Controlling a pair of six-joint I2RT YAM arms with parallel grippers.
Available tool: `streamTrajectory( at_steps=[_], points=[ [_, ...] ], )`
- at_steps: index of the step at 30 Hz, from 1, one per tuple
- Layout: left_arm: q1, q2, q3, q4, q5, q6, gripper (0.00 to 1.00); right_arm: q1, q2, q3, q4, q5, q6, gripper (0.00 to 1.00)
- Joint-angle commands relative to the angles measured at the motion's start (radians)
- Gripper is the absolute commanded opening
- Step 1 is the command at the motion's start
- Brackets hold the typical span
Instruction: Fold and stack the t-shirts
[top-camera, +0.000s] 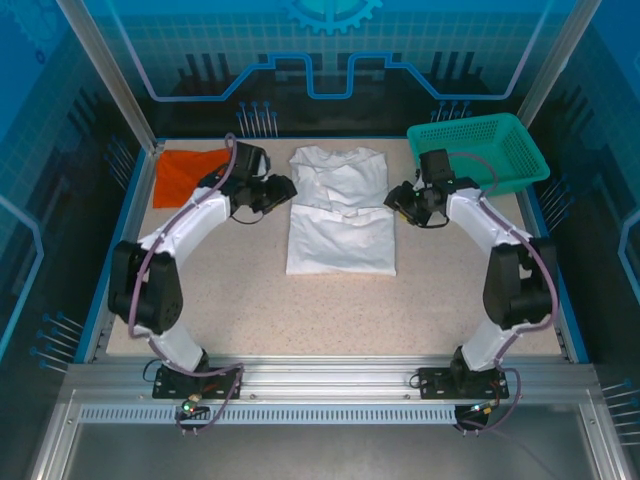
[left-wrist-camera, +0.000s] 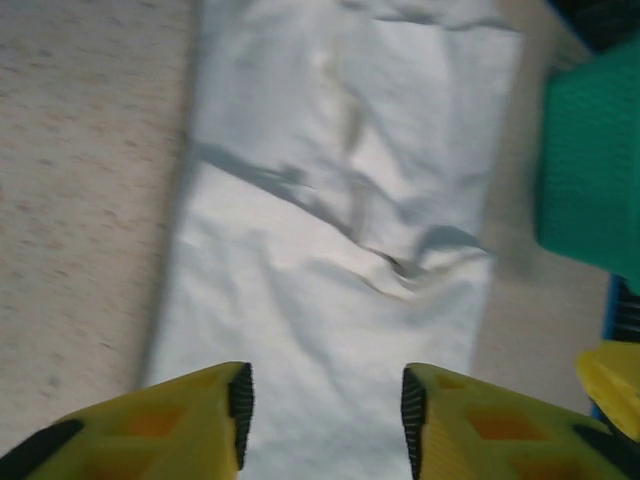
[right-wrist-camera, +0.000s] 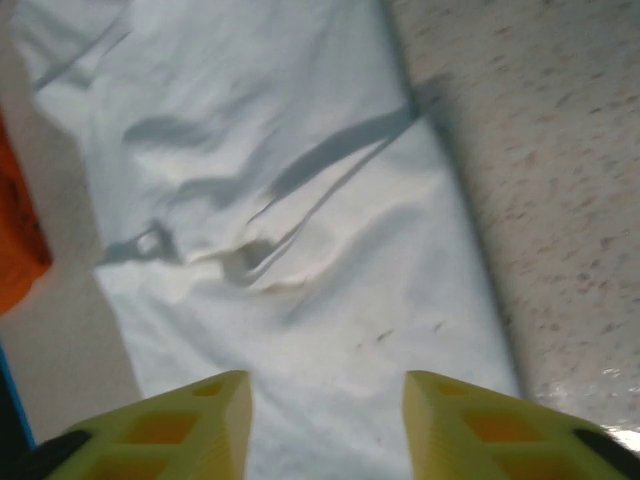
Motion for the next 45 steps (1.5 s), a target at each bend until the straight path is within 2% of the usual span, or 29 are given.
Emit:
streamTrajectory(
  at_steps=[1,3,7,8,11,13,19,28,32,36,41,43,45],
  points=[
    [-0.134,-0.007,-0.076,-0.004,0.003,-0.015,0.38,0.089,-0.044,-0.113,0.073,-0.085,-0.023,0.32],
    [-0.203,0.021,-0.108,0.03,0.035,-0.03,0.36,0.143,-0.064,-0.175,0.101,-0.074,-0.012,0.24],
    [-0.285,0.103,-0.17,0.097,0.043,-0.056,0.33,0.218,-0.042,-0.246,0.138,-0.051,-0.002,0.22],
    [-0.286,0.121,-0.185,0.112,0.048,-0.054,0.32,0.221,-0.024,-0.26,0.144,-0.053,0.005,0.22],
    [-0.281,0.145,-0.236,0.108,-0.057,-0.016,0.32,0.209,0.004,-0.31,0.172,-0.04,0.024,0.21],
    [-0.271,0.161,-0.269,0.119,-0.087,0.007,0.34,0.209,0.015,-0.34,0.183,-0.024,0.025,0.21],
    [-0.262,0.174,-0.397,0.134,-0.081,0.024,0.34,0.208,0.036,-0.434,0.158,-0.041,-0.006,0.23],
    [-0.281,-0.01,-0.729,0.186,-0.011,-0.03,0.37,0.288,-0.137,-0.68,0.149,-0.02,0.006,0.25],
    [-0.346,-0.104,-0.845,0.199,-0.004,-0.104,0.38,0.36,-0.218,-0.766,0.129,0.008,0.049,0.26],
    [-0.415,-0.253,-0.939,0.167,-0.038,-0.197,0.39,0.405,-0.362,-0.857,0.093,0.037,0.12,0.28],
    [-0.445,-0.482,-1.006,0.028,-0.087,-0.281,0.41,0.426,-0.575,-0.901,-0.006,0.062,0.171,0.41],
    [-0.444,-0.608,-1.005,-0.077,-0.125,-0.303,0.47,0.427,-0.669,-0.894,-0.072,0.091,0.179,0.51],
    [-0.444,-0.75,-0.975,-0.205,-0.184,-0.319,0.52,0.423,-0.763,-0.873,-0.149,0.128,0.172,0.56]
  ],
)
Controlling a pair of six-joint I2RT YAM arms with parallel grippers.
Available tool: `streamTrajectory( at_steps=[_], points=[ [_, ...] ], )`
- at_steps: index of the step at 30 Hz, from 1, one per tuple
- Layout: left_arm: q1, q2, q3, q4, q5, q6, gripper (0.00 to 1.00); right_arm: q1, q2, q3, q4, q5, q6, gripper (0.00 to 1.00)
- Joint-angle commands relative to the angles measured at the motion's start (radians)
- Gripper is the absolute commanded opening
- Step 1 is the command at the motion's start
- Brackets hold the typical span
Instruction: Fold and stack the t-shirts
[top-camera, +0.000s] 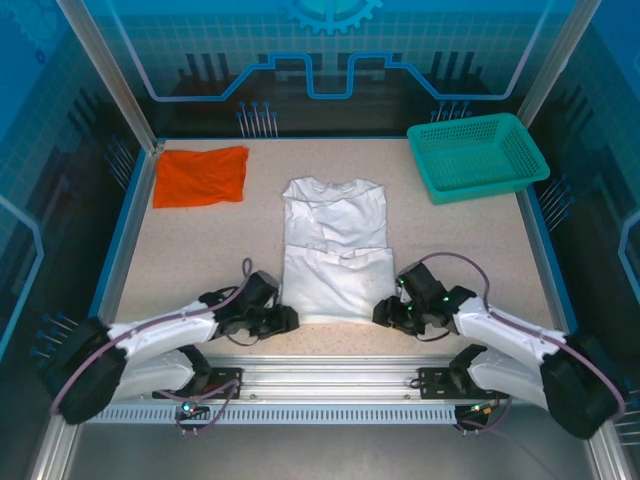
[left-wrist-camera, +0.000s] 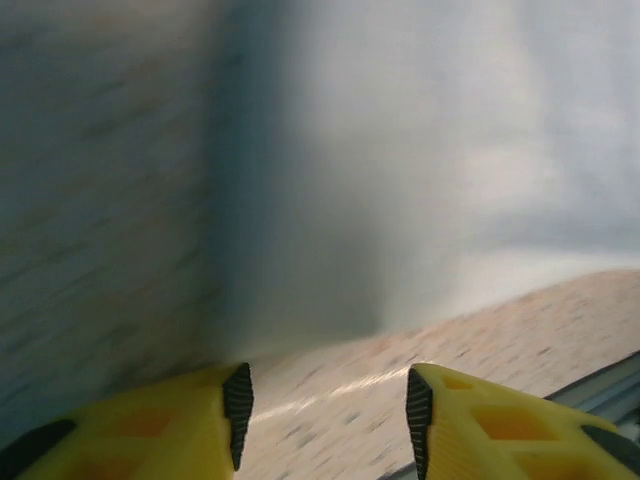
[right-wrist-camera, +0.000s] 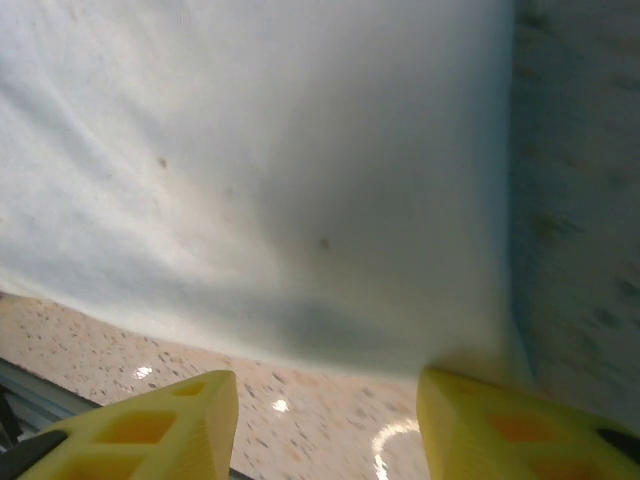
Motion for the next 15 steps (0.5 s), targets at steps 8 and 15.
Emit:
streamTrajectory(
  at_steps=[8,15],
  points=[
    [0.057,-0.227,0.209,-0.416,-0.168,0.047,0.49,-0.048,-0.178,0.138,-0.294,0.165,-0.098,0.52],
    [0.145,0.199,0.527,-0.21,-0.056,0.269,0.36,-0.224,0.141,0.362,-0.14,0.115,-0.237,0.17]
  ],
)
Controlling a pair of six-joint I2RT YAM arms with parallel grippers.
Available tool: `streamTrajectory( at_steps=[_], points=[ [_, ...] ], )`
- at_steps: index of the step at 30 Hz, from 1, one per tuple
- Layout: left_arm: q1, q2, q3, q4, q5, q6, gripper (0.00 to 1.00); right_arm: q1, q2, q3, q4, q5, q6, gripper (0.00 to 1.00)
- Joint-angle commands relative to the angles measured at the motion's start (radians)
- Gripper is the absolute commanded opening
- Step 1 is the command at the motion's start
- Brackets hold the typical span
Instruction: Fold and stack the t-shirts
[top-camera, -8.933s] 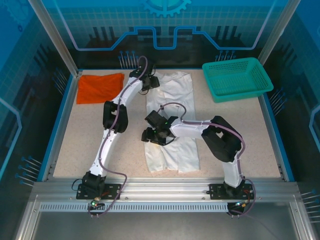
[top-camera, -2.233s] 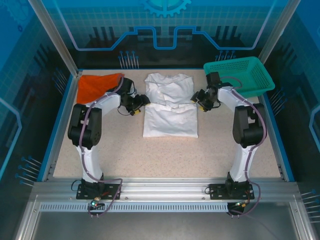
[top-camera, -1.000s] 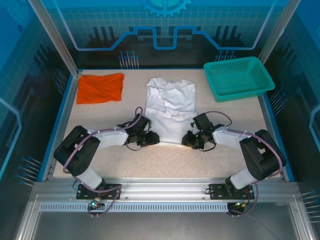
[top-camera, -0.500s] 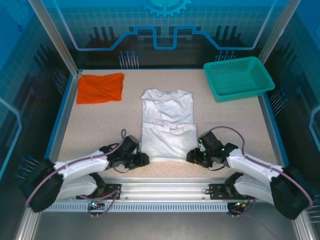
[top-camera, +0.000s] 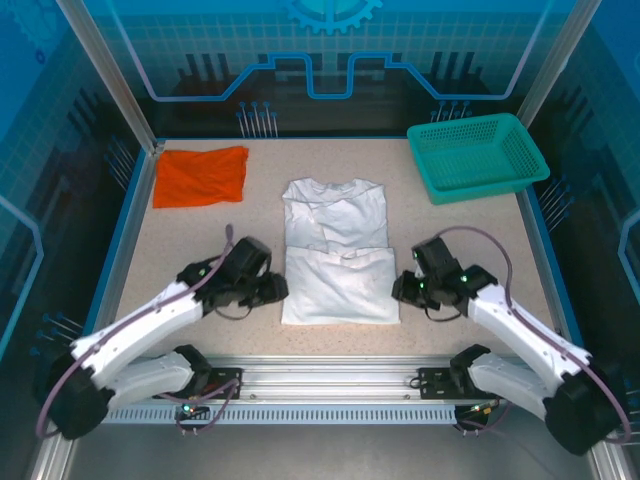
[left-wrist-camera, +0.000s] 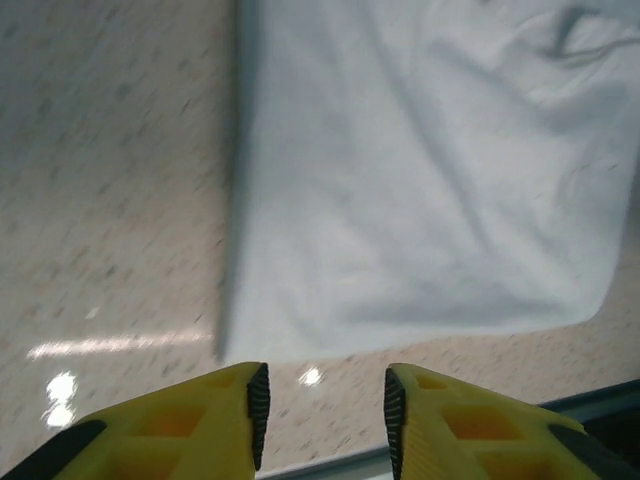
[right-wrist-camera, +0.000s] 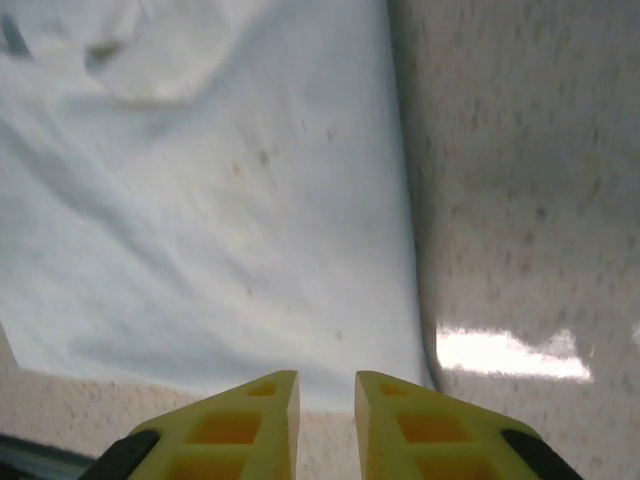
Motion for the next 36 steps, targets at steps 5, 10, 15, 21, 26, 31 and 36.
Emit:
streamTrajectory(
  at_steps=[5,10,15,21,26,31,36],
  points=[
    [0.145,0.429,0.2,0.243,0.167,0.189,0.29,-0.141,0.433,0.234,0.139,-0.132,-0.141,0.07],
    [0.214,0.604,0.236,0.325,0.186,0.227,0.28,-0.156,0.639,0.333,0.19,-0.183,-0.13,0.06],
    [0.264,0.694,0.234,0.307,0.138,0.223,0.27,-0.201,0.751,0.354,0.2,-0.162,-0.083,0.06],
    [0.278,0.707,0.206,0.231,0.028,0.203,0.29,-0.255,0.813,0.332,0.199,-0.207,-0.077,0.09],
    [0.278,0.647,0.193,0.214,0.024,0.179,0.36,-0.259,0.759,0.329,0.206,-0.228,-0.083,0.23],
    [0.277,0.47,0.212,0.123,0.023,0.166,0.6,-0.256,0.578,0.274,0.247,-0.289,-0.064,0.52],
    [0.275,0.277,0.107,0.075,0.177,0.165,0.64,-0.233,0.311,0.083,0.224,-0.267,-0.062,0.61]
  ],
)
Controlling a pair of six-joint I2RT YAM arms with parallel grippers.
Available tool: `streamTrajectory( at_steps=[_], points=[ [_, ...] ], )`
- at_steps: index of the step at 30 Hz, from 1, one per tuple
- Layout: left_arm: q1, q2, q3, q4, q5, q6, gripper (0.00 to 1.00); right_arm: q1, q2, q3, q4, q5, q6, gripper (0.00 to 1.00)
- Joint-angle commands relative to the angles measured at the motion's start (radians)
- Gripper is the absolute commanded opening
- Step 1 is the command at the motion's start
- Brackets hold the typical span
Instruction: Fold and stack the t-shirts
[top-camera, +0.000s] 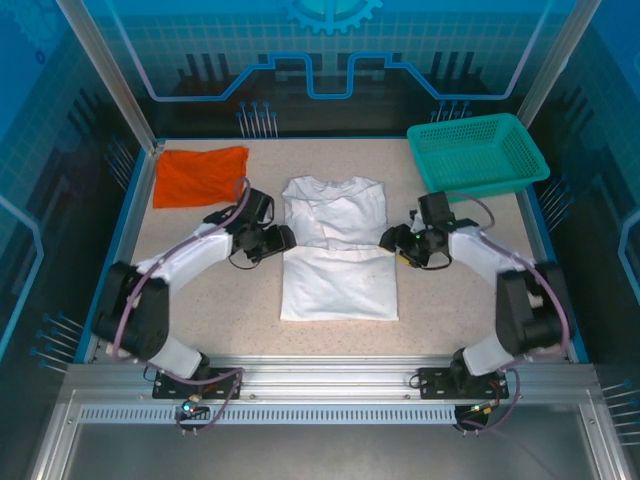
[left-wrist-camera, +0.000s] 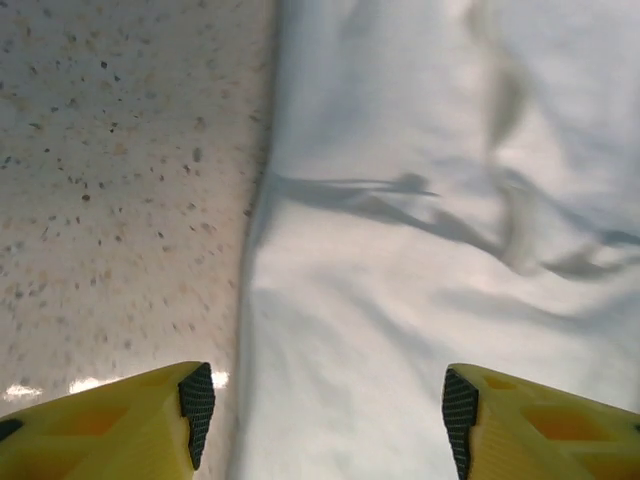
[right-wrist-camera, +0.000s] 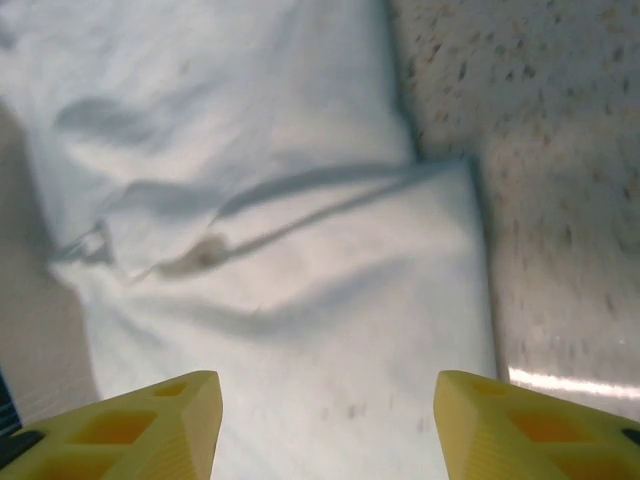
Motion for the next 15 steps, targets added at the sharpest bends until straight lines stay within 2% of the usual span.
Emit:
streamTrajectory(
  at_steps=[1,4,9,15],
  points=[
    [-0.002,-0.105,-0.113,-0.086,0.139,-0.006,0.64,0.023,-0.116,-0.103,-0.068,0.001,-0.009,0.61],
    [-0.034,-0.176,-0.247,-0.073,0.218,-0.035,0.62,0.079,-0.184,-0.195,-0.145,0.003,-0.023,0.59],
    [-0.105,-0.235,-0.413,-0.006,0.251,-0.088,0.55,0.179,-0.279,-0.288,-0.197,0.094,-0.008,0.57],
    [-0.125,-0.232,-0.517,0.134,0.311,-0.175,0.49,0.214,-0.265,-0.309,-0.2,0.114,0.01,0.53]
  ],
)
